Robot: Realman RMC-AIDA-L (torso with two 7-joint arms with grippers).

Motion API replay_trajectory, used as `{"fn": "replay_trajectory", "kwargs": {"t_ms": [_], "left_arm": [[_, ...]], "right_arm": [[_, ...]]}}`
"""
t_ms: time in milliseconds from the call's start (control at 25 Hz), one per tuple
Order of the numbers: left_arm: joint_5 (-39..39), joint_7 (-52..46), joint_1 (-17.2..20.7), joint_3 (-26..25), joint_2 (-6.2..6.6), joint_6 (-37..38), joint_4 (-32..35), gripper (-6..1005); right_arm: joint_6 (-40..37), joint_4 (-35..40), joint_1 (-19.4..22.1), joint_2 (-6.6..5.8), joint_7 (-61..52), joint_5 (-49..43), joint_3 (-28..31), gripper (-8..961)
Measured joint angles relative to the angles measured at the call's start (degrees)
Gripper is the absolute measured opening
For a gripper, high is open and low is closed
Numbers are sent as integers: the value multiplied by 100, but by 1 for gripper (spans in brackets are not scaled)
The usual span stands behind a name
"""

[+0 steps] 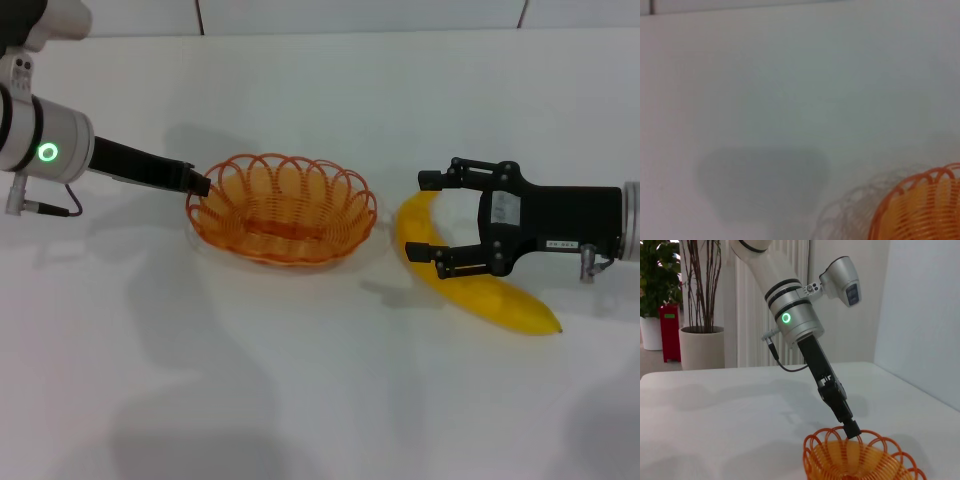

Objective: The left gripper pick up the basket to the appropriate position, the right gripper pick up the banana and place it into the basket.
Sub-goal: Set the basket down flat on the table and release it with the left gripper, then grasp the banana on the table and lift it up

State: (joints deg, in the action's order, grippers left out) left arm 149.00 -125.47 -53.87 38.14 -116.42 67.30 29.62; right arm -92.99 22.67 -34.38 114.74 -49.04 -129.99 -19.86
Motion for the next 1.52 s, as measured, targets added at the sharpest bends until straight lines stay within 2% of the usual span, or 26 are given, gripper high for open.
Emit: {"fn": "replay_trajectory", "kwargs": {"t_ms": [600, 1040, 1160, 1520], "left_arm": [[27, 2, -12, 0, -15, -87, 0, 48], [-210, 281, 1, -23, -22, -91, 67, 200], [-270, 336, 12, -16, -22, -92, 72, 441], [-300, 360, 16, -10, -18, -70, 79, 801]], "right_arm": [[-9, 0, 2, -4, -22, 0, 0, 875], [-9, 3, 54, -4, -22, 0, 0, 874], [-9, 13, 70, -7, -23, 0, 0, 874], [-9, 18, 72, -13, -26, 0, 0, 874]]}}
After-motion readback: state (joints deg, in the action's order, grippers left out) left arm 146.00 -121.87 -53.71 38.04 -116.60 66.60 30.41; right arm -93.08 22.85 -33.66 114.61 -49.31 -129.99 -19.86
